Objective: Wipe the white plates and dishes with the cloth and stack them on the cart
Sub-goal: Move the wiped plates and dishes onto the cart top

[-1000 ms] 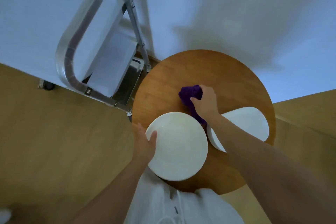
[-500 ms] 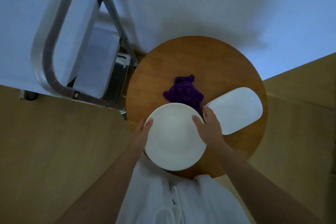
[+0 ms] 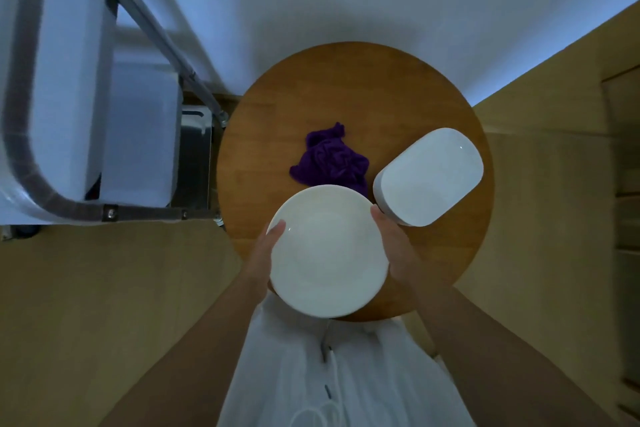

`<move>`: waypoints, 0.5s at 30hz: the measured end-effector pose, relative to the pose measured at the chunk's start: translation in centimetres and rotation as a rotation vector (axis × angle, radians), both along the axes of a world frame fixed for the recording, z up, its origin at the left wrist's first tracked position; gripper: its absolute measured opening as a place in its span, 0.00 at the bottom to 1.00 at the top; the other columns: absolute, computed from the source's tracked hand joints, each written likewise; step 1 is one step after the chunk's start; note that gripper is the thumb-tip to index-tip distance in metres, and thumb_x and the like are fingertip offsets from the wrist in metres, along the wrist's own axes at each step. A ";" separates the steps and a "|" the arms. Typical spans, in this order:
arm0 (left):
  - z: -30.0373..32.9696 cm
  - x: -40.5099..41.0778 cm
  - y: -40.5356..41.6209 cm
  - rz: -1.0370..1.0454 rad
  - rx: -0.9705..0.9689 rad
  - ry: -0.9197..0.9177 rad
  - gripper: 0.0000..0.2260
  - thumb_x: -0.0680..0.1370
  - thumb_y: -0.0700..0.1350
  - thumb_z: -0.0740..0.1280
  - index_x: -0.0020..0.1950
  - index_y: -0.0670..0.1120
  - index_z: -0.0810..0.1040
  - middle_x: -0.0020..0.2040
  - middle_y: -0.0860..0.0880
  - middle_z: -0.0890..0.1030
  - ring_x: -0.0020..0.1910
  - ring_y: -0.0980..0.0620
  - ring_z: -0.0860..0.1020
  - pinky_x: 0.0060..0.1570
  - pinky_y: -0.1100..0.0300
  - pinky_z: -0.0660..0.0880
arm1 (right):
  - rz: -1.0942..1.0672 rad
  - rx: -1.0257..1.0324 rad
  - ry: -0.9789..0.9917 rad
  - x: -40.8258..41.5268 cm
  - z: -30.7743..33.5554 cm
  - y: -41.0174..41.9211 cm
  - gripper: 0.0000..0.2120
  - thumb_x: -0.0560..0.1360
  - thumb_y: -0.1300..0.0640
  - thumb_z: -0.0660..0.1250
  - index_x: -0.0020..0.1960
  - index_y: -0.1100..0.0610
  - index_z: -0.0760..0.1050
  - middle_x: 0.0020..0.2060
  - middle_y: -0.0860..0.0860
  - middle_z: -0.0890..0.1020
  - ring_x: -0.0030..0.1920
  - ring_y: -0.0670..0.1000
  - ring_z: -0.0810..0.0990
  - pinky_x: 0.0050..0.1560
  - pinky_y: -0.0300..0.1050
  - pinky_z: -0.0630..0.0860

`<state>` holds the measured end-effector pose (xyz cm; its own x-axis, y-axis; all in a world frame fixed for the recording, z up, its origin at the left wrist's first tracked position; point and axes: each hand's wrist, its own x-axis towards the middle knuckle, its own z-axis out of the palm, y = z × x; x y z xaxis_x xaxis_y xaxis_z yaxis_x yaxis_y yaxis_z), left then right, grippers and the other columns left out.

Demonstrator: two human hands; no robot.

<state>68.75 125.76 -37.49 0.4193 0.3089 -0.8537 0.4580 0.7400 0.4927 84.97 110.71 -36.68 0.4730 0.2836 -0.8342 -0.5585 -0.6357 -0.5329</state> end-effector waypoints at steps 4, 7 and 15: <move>-0.2 -0.1 0.7 -0.002 -0.052 -0.031 0.20 0.75 0.62 0.59 0.63 0.55 0.74 0.56 0.48 0.82 0.55 0.44 0.80 0.50 0.47 0.78 | -0.133 0.018 0.163 0.5 -0.4 0.2 0.16 0.71 0.34 0.62 0.51 0.43 0.74 0.45 0.42 0.82 0.48 0.46 0.79 0.39 0.42 0.74; -0.3 -0.1 0.8 0.021 -0.087 -0.037 0.17 0.79 0.61 0.57 0.60 0.55 0.77 0.55 0.48 0.83 0.55 0.44 0.81 0.53 0.44 0.77 | -0.171 0.019 0.192 0.4 -0.7 0.2 0.15 0.71 0.33 0.61 0.49 0.42 0.74 0.38 0.40 0.83 0.45 0.43 0.79 0.37 0.40 0.72; -0.2 0.0 0.3 0.124 -0.244 -0.113 0.24 0.81 0.60 0.53 0.69 0.48 0.73 0.62 0.42 0.79 0.63 0.38 0.75 0.65 0.39 0.69 | -0.201 0.065 0.229 0.1 -1.6 0.0 0.19 0.73 0.34 0.60 0.58 0.43 0.74 0.51 0.43 0.82 0.51 0.45 0.79 0.40 0.42 0.74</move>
